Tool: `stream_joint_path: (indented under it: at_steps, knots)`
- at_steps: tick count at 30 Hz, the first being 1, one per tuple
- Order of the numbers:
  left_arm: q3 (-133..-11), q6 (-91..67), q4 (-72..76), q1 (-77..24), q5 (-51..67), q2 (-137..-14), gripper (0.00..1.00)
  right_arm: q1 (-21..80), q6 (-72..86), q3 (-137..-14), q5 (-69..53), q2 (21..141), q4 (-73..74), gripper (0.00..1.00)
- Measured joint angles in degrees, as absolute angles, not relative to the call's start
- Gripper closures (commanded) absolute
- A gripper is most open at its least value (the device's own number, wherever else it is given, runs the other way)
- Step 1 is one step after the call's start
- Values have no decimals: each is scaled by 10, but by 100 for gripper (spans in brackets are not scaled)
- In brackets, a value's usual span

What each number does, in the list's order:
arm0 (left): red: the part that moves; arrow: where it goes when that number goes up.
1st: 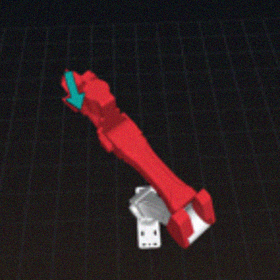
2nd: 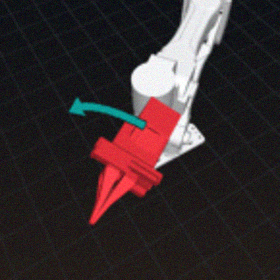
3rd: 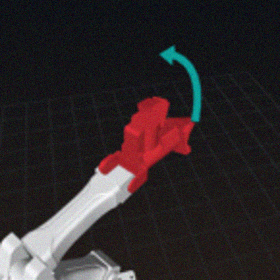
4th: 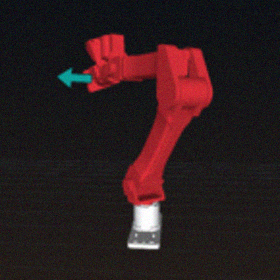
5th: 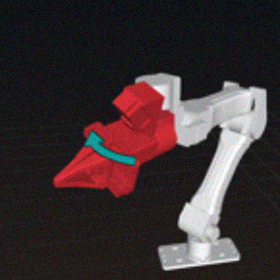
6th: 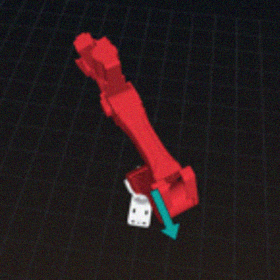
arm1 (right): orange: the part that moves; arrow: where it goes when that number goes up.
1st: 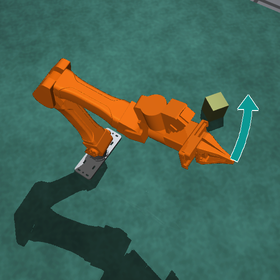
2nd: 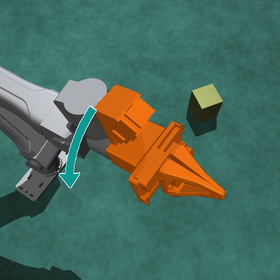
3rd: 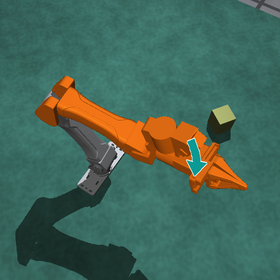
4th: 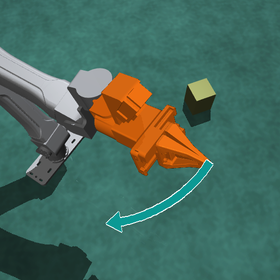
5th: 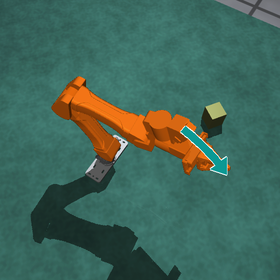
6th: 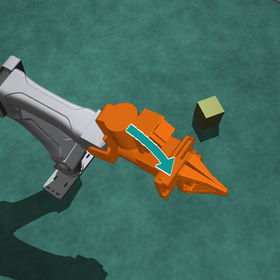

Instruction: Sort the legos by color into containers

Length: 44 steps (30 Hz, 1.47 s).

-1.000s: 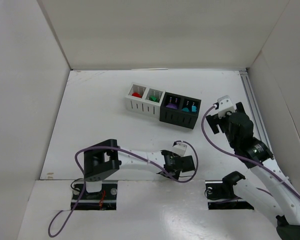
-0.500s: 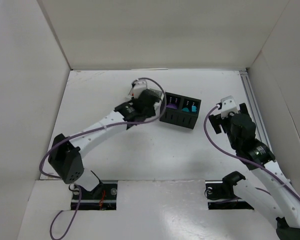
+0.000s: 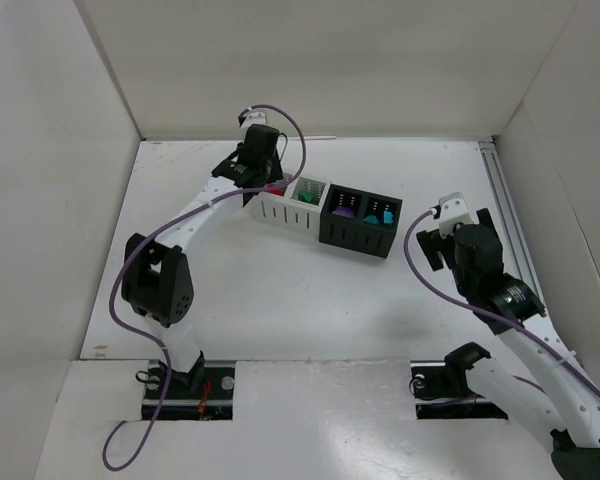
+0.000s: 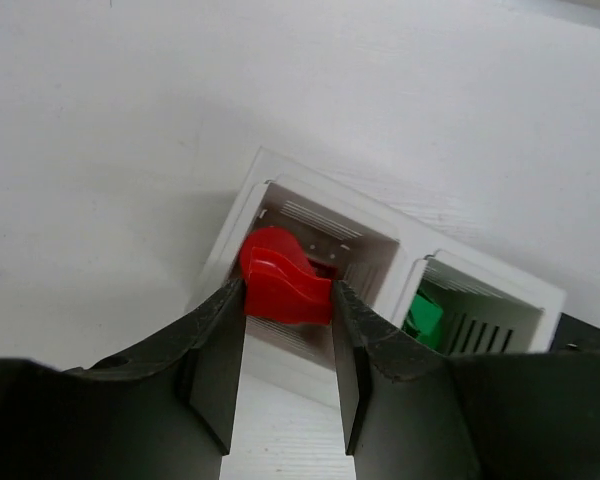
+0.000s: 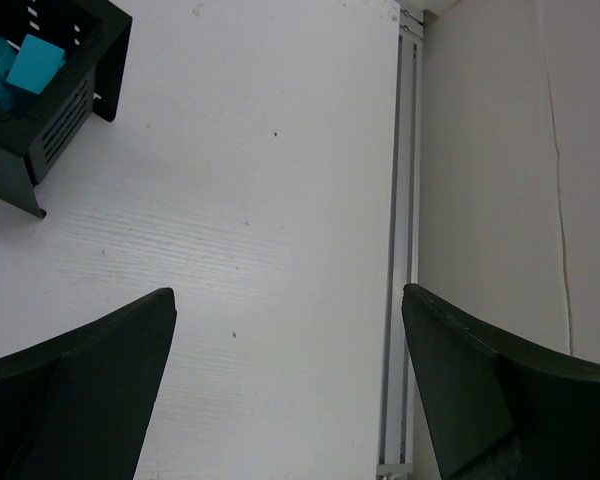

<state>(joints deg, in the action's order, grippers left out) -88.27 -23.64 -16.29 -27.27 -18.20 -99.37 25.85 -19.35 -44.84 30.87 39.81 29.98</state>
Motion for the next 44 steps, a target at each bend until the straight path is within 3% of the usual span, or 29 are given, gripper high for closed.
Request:
stream_joint_path:
  at_steps: [5,9,10,15,17,22,33,44]
  knots:
    - [-884,-221,-170,-260,-156,-1024,63,258,-187,-448,314,398,310,1]
    - [-884,-212,-164,-262,-139,-1023,50,255,-182,-448,316,399,312,1]
    - [-884,-210,-163,-263,-136,-1023,38,254,-182,-448,317,400,313,1]
    - [-873,-203,-159,-263,-130,-1014,8,251,-179,-448,322,403,316,1]
    - [-854,-201,-159,-263,-129,-995,1,251,-177,-448,324,401,318,1]
    - [-790,-208,-159,-263,-129,-899,1,251,-171,-448,326,392,322,1]
    - [-522,-324,-187,-262,-195,-508,1,248,-137,-448,344,386,342,1]
    - [-496,-365,-204,-262,-195,-474,1,247,-122,-448,345,371,345,1]
